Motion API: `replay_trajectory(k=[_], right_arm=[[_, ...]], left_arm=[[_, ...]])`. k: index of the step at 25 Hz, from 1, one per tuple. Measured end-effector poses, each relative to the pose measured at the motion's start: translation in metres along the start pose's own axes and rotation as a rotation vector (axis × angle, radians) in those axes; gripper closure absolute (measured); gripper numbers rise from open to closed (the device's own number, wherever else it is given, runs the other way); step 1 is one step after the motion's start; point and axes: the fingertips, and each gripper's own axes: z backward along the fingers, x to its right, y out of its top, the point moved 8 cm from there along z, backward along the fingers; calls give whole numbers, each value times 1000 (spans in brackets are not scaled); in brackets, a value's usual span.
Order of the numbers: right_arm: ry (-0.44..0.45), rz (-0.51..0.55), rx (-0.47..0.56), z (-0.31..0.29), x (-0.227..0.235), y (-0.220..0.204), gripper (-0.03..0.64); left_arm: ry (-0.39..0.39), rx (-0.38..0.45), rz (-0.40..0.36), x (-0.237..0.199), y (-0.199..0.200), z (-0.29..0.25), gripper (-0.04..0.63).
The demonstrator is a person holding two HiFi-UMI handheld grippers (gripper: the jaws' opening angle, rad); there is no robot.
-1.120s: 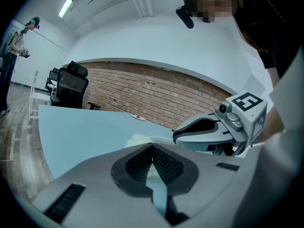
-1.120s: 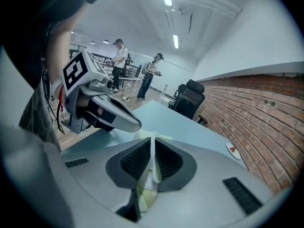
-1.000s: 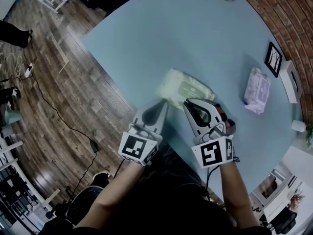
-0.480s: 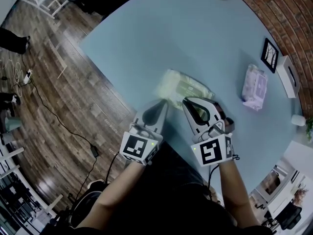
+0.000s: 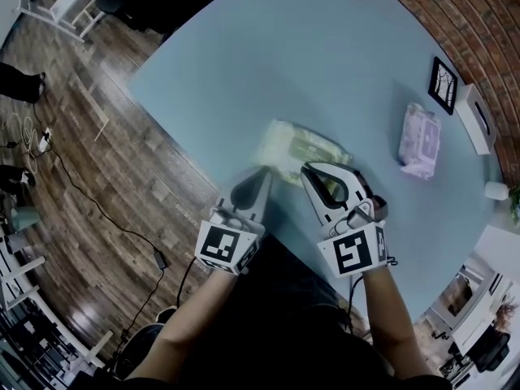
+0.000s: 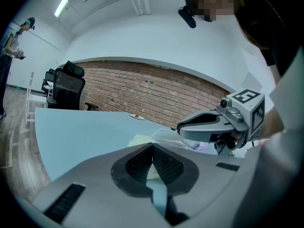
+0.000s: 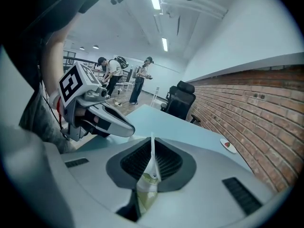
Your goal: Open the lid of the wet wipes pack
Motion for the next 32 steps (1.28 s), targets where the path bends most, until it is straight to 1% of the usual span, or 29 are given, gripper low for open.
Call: replay_trajectory(k=[4, 10, 16, 24, 27, 32], right_arm=[[-5, -9, 5, 0, 2, 0, 577], [0, -7, 6, 1, 1, 0, 577], [-17, -12, 17, 4, 8, 1, 577], [-49, -4, 31, 4, 17, 2, 577], [-48, 5, 34, 2, 22, 1, 577], [-69, 4, 51, 1, 33, 0, 577]], left_arm=[[-8, -5, -14, -1, 2, -1, 583], [-9, -4, -14, -1, -2, -1, 583], [1, -8, -16, -3, -6, -1, 583], [17, 3, -10, -2, 2, -2, 583], [15, 10, -24, -1, 3, -5, 583], [42, 4, -21, -3, 0, -4, 583]])
